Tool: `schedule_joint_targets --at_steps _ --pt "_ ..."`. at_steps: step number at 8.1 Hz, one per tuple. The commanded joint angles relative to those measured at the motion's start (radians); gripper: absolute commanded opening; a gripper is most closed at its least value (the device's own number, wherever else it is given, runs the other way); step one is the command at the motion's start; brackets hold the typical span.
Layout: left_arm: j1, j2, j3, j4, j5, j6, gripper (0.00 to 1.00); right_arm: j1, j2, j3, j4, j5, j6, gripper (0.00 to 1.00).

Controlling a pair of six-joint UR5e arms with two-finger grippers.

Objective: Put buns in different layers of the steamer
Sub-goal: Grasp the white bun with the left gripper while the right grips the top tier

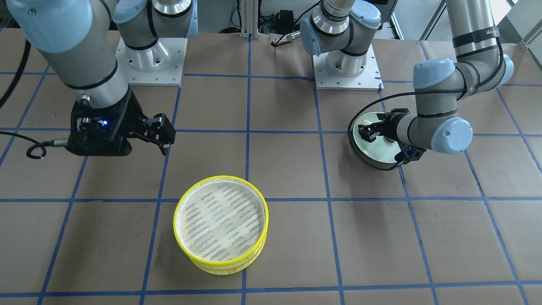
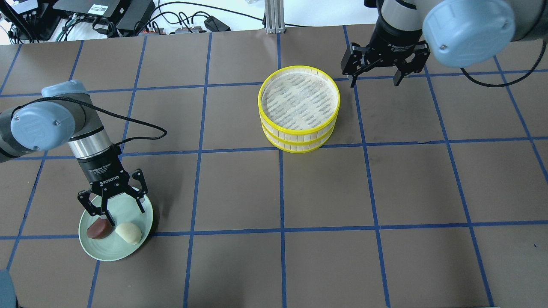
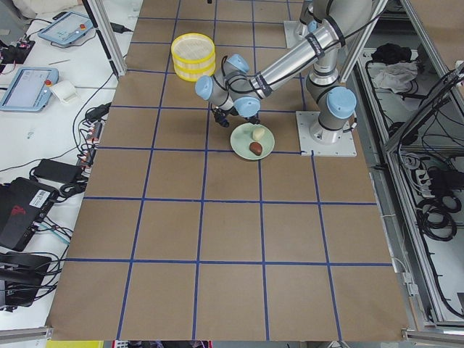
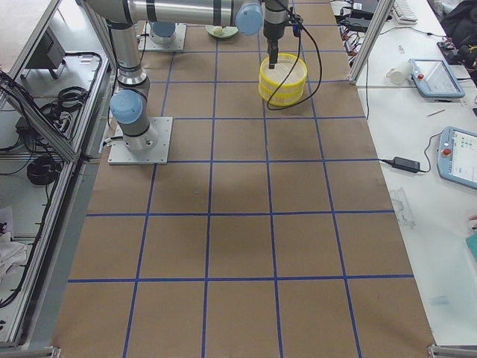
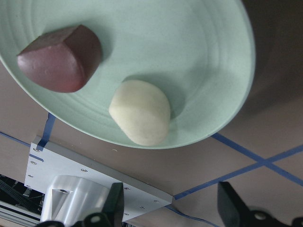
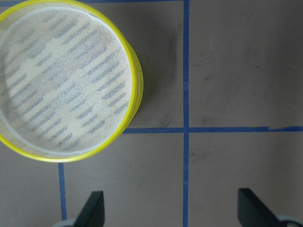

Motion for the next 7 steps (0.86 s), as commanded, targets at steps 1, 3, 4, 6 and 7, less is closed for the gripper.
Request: schedule_joint_targets --at_steps 1,3,4,6,7 --pt "0.033 -0.046 -0.005 -0.001 0.003 0.01 0.74 0.004 0.097 0.02 -0.138 0.025 0.019 1.0" --pt "0.056 -0.066 -0.005 -0.001 0.0 0.01 0.74 0.022 0.169 0.028 -0.219 0.051 0.116 1.0" --pt "0.061 -0.081 -0.003 0.0 0.0 0.014 0.74 0.031 0.21 0.041 -0.273 0.051 0.119 1.0" --pt "0.072 -0.097 -0.002 0.011 0.018 0.017 0.74 0.035 0.264 0.06 -0.353 0.051 0.122 1.0" --pt "0.079 -0.121 -0.002 0.021 0.019 0.019 0.74 0.036 0.271 0.063 -0.364 0.053 0.128 1.0"
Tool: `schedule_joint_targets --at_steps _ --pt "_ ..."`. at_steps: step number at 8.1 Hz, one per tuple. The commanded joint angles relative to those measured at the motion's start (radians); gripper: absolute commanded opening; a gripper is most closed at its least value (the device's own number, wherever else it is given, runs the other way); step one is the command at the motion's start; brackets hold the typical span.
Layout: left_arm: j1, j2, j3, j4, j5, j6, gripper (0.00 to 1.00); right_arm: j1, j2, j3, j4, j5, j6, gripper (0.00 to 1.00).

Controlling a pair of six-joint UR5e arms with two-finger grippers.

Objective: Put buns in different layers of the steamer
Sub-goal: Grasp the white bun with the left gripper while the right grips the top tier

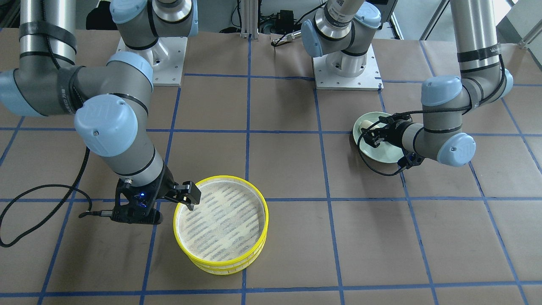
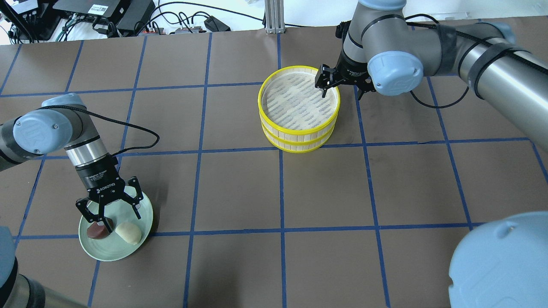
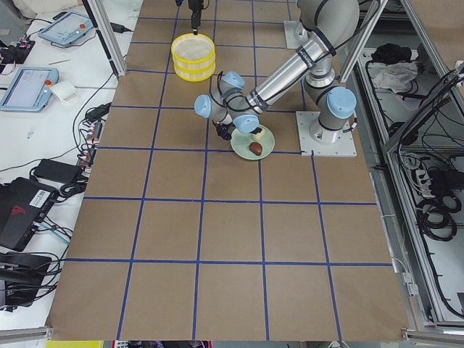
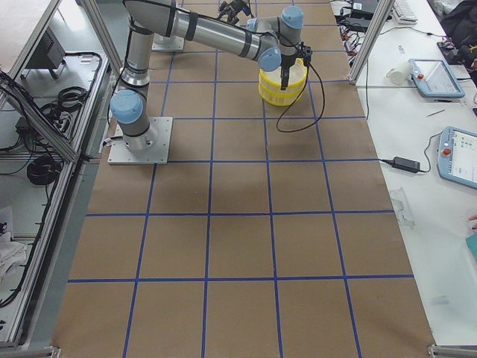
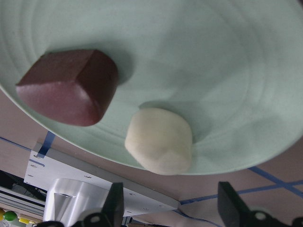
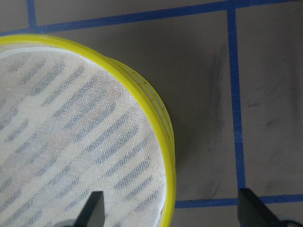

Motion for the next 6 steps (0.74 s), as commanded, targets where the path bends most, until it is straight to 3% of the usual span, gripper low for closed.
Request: schedule_joint_targets --at_steps 1,3,6 --pt "0.023 -0.04 -0.002 0.015 0.012 0.01 0.7 0.003 0.03 0.016 -0.047 0.003 0.011 0.99" --pt "0.041 -0.049 -0.001 0.015 0.009 0.038 0.7 0.003 0.046 0.021 -0.063 0.026 0.013 0.91" --pt "0.041 -0.078 -0.002 0.025 0.006 0.038 0.66 0.003 0.043 0.022 -0.059 0.011 -0.001 0.4"
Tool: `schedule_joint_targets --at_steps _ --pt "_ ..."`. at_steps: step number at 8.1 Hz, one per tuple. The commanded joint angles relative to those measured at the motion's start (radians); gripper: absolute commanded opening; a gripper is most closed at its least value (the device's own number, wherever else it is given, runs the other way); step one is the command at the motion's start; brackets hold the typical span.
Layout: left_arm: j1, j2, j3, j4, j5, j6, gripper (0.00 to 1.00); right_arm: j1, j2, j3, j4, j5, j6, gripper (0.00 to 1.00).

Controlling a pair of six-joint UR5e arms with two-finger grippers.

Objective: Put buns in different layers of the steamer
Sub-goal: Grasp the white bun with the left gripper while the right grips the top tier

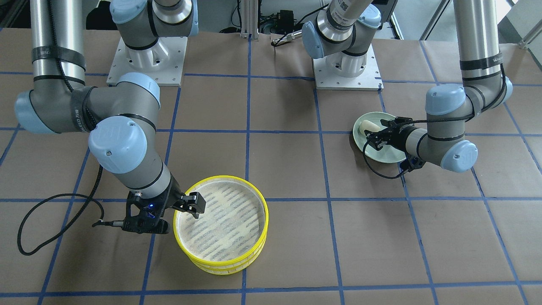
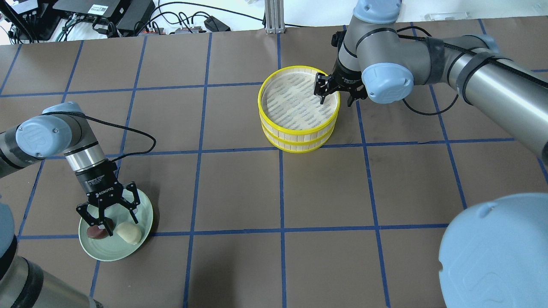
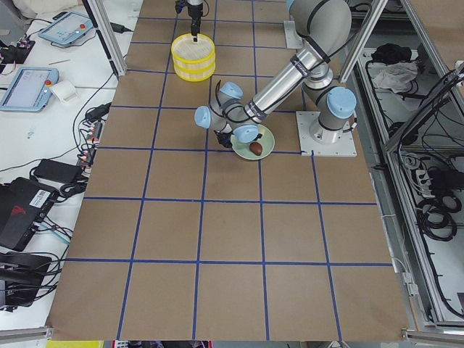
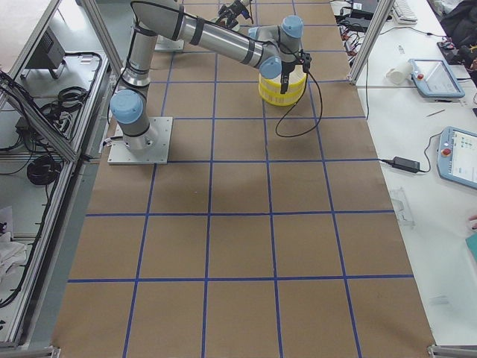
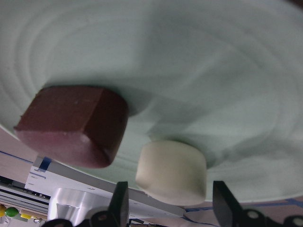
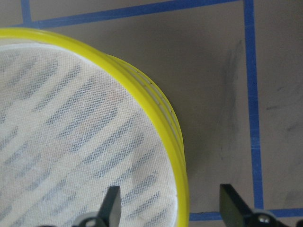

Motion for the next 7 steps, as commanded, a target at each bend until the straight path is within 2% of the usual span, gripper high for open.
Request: schedule_joint_targets --at_steps 1,2,3,4,7 --pt "0.001 -0.016 -0.003 0.005 -0.001 0.001 0.66 -0.001 0.0 0.002 0.005 -0.014 -0.013 0.24" --pt "0.001 -0.018 -0.003 0.005 0.003 0.003 0.58 -0.001 -0.003 0.0 0.008 -0.014 -0.013 0.07" --pt "0.001 -0.019 0.0 0.005 0.005 0.033 0.19 -0.001 -0.007 0.002 0.019 -0.026 -0.013 0.0" --pt "0.001 -0.019 0.006 0.005 0.005 0.039 0.0 -0.001 -0.008 0.0 0.049 -0.052 -0.013 0.0" --pt "0.006 0.005 0.035 0.034 0.002 0.071 0.0 -0.001 -0.025 -0.012 0.054 -0.051 -0.039 0.0"
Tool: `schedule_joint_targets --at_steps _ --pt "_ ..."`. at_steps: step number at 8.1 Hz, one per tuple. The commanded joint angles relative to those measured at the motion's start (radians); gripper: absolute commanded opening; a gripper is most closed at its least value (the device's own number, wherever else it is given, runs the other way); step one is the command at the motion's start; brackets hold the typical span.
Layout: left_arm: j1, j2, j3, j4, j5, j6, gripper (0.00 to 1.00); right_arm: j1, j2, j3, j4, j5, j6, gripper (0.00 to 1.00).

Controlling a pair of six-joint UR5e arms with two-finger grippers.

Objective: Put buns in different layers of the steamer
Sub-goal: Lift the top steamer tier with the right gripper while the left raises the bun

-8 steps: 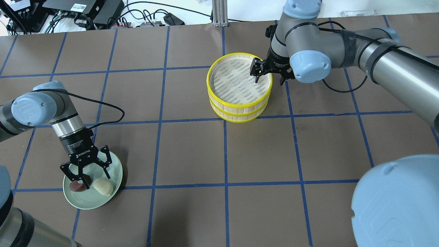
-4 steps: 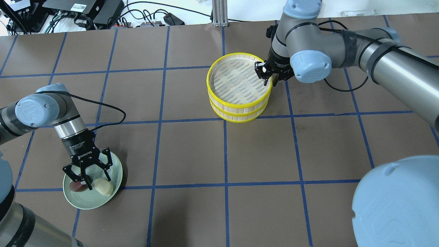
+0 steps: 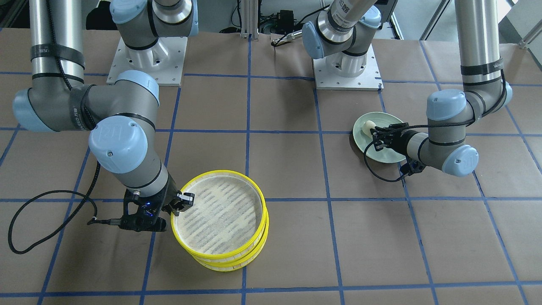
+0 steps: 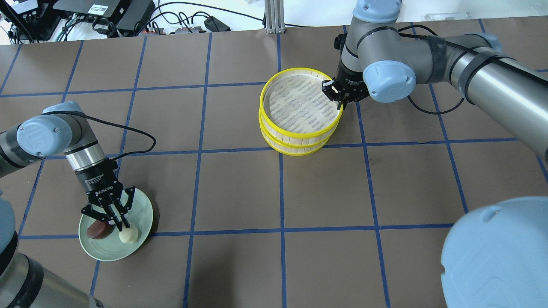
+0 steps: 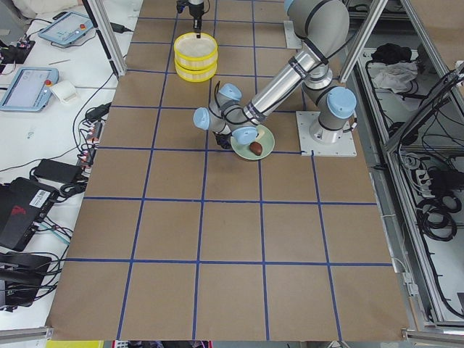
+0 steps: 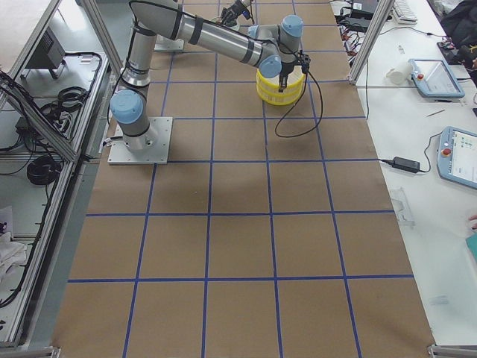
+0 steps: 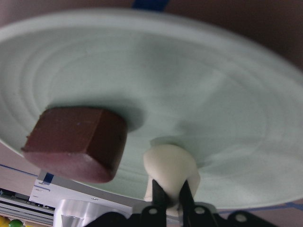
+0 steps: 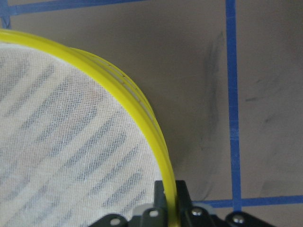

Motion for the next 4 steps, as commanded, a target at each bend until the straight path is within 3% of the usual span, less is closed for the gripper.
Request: schedule_joint_targets --at_steps 1,4 --pt "0.002 0.037 0.056 0.019 -0.012 0.049 0.0 -0.002 -0.044 -0.016 0.022 0.001 -0.016 0.0" --pt "-0.034 0.121 0.196 0.008 -0.097 0.057 0.0 -0.064 -0.104 -0.061 0.145 -0.007 -0.118 0.0"
